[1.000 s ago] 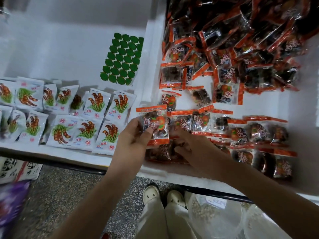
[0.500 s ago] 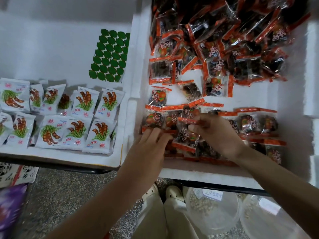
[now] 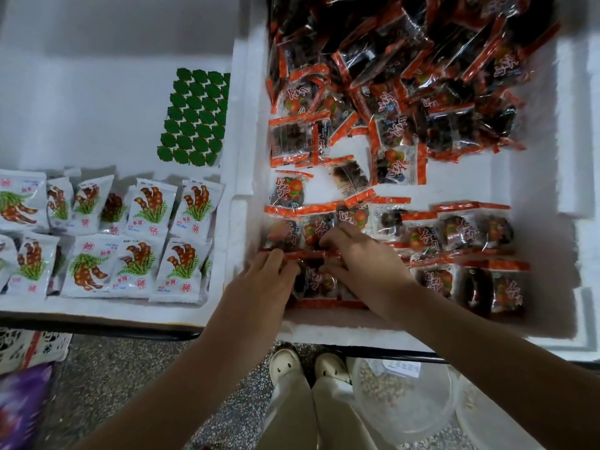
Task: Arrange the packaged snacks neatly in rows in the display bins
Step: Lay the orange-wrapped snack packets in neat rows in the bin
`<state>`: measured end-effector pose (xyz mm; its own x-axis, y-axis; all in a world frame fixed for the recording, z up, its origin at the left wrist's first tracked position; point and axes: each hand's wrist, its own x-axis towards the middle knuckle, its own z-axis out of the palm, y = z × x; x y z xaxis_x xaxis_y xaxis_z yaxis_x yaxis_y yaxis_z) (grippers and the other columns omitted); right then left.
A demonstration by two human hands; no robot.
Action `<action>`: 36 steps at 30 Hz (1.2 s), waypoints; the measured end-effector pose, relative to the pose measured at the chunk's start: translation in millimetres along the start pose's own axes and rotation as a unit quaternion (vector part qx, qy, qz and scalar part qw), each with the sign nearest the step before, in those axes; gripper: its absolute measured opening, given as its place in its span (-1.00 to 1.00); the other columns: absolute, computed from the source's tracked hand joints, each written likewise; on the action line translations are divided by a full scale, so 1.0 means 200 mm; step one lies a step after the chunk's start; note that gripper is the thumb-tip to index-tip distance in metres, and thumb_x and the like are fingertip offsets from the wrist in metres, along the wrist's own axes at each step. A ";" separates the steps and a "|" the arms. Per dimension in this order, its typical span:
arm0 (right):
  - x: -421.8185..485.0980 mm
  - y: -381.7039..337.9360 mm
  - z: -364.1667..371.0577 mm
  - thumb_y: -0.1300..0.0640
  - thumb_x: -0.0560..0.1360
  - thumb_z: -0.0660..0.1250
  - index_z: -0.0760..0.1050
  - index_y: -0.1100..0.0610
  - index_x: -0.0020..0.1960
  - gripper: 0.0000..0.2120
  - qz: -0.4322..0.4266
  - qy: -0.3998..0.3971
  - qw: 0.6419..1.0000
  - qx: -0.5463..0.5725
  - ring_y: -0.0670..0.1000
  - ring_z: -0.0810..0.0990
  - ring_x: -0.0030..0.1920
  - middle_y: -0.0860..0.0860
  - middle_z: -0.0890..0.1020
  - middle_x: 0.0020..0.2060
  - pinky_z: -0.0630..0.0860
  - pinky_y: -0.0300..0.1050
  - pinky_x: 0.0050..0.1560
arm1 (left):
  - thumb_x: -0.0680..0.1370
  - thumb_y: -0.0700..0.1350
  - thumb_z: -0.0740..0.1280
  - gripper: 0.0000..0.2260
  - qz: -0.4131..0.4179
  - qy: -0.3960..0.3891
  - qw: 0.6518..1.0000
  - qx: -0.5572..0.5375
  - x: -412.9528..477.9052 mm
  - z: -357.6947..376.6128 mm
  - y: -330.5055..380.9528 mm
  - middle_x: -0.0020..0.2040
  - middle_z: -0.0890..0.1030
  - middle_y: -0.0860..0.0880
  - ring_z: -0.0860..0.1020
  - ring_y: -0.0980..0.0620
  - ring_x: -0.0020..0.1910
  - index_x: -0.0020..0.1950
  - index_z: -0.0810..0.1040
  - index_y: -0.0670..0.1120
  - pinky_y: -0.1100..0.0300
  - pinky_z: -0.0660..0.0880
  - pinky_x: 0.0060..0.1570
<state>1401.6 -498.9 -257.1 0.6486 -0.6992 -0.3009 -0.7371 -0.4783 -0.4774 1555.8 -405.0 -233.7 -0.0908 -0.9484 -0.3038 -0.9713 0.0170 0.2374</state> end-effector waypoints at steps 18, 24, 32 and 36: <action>0.33 0.14 -0.18 0.16 0.56 0.20 0.23 0.18 0.37 -0.60 0.079 0.118 0.989 -0.036 0.17 0.41 0.22 0.16 0.45 0.21 0.39 -0.01 0.21 | 0.56 -0.24 0.27 -0.42 -0.206 0.164 0.955 -0.136 0.61 0.00 0.03 0.43 0.21 -0.22 0.19 -0.18 0.41 0.50 0.08 -0.18 0.02 0.12 0.41; 0.33 0.20 -0.24 0.29 0.57 0.17 0.38 0.21 0.23 -0.76 0.070 0.177 0.980 0.060 0.15 0.61 -0.12 0.14 0.62 -0.11 0.57 -0.01 -0.13 | 0.44 -0.34 0.43 -0.31 -0.178 0.203 0.933 -0.238 0.64 -0.05 0.02 0.27 0.46 -0.08 0.50 0.05 0.14 0.48 0.19 -0.07 0.39 0.33 0.06; 0.06 0.22 -0.38 0.16 0.49 0.36 0.36 -0.06 -0.04 -0.80 0.064 0.171 0.941 0.284 -0.26 0.59 -0.29 -0.19 0.59 -0.19 0.41 -0.49 -0.39 | 0.51 -0.12 0.39 -0.80 -0.091 0.265 0.927 -0.249 0.58 -0.21 0.05 -0.09 0.62 0.07 0.47 0.17 -0.35 0.13 0.60 -0.07 0.34 0.43 -0.27; -0.06 0.28 -0.36 0.14 0.43 0.41 0.42 -0.23 -0.08 -0.71 0.061 -0.027 0.969 0.237 -0.24 0.58 -0.14 -0.20 0.58 -0.04 0.49 -0.36 -0.19 | 0.51 -0.13 0.38 -0.84 -0.084 0.270 0.896 -0.342 0.49 -0.24 0.08 -0.02 0.65 0.08 0.60 0.15 -0.07 0.08 0.63 -0.08 0.21 0.54 -0.02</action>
<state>1339.7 -555.9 -221.2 0.5799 -0.7006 -0.4159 -0.6479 -0.0870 -0.7567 1541.7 -513.5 -216.2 0.3434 -0.9374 0.0582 -0.5828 -0.1641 0.7959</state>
